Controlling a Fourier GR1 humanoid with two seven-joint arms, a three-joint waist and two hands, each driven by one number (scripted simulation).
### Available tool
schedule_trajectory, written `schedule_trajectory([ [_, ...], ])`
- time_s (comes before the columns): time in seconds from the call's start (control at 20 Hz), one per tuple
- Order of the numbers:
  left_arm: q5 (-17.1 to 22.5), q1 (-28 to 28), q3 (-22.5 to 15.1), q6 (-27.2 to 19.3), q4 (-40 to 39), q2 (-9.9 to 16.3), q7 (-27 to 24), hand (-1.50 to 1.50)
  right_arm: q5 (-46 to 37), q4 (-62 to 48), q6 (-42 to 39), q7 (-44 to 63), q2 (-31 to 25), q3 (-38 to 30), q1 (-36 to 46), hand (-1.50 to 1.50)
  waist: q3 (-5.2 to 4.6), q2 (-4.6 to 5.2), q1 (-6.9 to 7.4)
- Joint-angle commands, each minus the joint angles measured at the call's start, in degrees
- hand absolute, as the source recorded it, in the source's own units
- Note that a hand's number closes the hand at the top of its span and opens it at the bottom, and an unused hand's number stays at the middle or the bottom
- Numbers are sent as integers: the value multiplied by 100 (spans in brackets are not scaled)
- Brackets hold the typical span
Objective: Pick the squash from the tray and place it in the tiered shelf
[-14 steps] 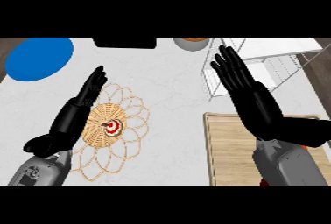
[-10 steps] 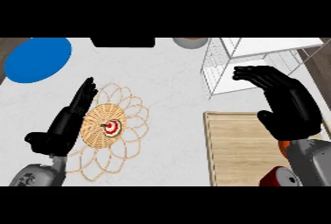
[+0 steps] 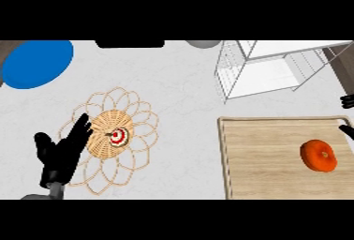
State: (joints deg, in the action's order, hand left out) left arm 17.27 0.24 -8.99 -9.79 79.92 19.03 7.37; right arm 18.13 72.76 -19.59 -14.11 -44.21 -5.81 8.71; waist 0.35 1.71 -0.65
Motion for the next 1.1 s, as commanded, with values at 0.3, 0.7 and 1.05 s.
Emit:
schedule_trajectory([
  [0.3, 103, -435, 65, 92, -437, -16, 518, 0, -814, -1966, -2813, -2610, -1541, 7, -66, -150, -3, -92, 161],
  [0.7, 123, -488, 136, 151, -499, -59, 700, 0, -1451, -1554, -2737, -2467, -2212, 536, 234, -150, -30, -153, 130],
  [1.05, 54, -525, 379, 291, -563, -137, 672, 0, -1222, -266, -1945, -206, -1497, 504, 479, -150, -41, -176, 57],
])
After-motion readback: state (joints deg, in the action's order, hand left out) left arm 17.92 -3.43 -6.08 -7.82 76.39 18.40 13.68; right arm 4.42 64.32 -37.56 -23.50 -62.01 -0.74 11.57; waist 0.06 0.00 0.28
